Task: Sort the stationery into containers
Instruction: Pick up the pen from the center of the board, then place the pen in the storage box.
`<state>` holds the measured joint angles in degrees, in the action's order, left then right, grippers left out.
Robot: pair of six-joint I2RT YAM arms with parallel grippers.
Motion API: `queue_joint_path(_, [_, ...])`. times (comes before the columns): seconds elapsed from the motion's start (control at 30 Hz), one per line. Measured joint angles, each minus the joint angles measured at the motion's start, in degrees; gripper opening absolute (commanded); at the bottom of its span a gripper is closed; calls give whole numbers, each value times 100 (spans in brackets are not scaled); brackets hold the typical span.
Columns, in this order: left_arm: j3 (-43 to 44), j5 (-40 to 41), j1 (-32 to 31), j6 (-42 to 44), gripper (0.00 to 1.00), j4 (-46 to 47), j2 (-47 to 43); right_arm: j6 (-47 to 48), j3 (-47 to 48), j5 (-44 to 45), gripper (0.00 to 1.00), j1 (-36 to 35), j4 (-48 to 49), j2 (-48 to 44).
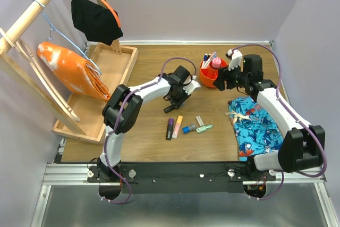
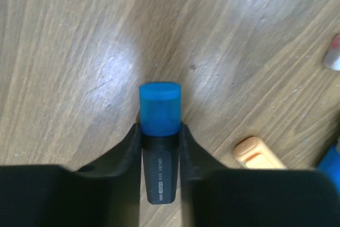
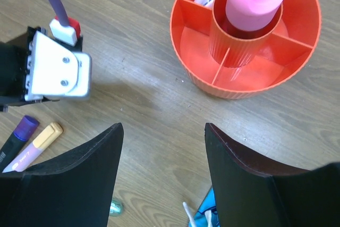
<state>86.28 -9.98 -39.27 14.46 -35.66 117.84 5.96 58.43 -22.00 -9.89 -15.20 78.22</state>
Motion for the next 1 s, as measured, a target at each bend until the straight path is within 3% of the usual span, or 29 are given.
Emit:
queue_joint_path(0.03, [20, -9, -24, -4, 12, -11, 9, 2, 46, 13, 70, 0, -15, 15])
queue_joint_path(0.1, [81, -46, -63, 2, 9, -59, 37, 2, 114, 37, 70, -2, -33, 28])
queue_joint_path(0.33, [1172, -968, 68, 155, 5, -1086, 225, -9, 243, 474, 71, -2, -114, 26])
queue_joint_path(0.47, [1764, -1784, 321, 225, 4, -787, -52, -188, 243, 815, 71, 33, -111, 26])
queue_joint_path(0.6, [1530, -2616, 588, 101, 5, 601, -553, -474, 275, 1073, 71, 175, -118, 50])
queue_joint_path(0.7, [1062, -3195, 673, -387, 6, 2638, -697, -647, 446, 1261, 71, 271, -120, 175])
queue_joint_path(0.87, [1204, -3757, 636, -1447, 7, 5298, 87, -664, 612, 1475, 71, 315, -118, 282])
queue_joint_path(1.0, [1567, -3836, 614, -1932, 6, 6299, 807, -656, 664, 1596, 71, 315, -186, 289])
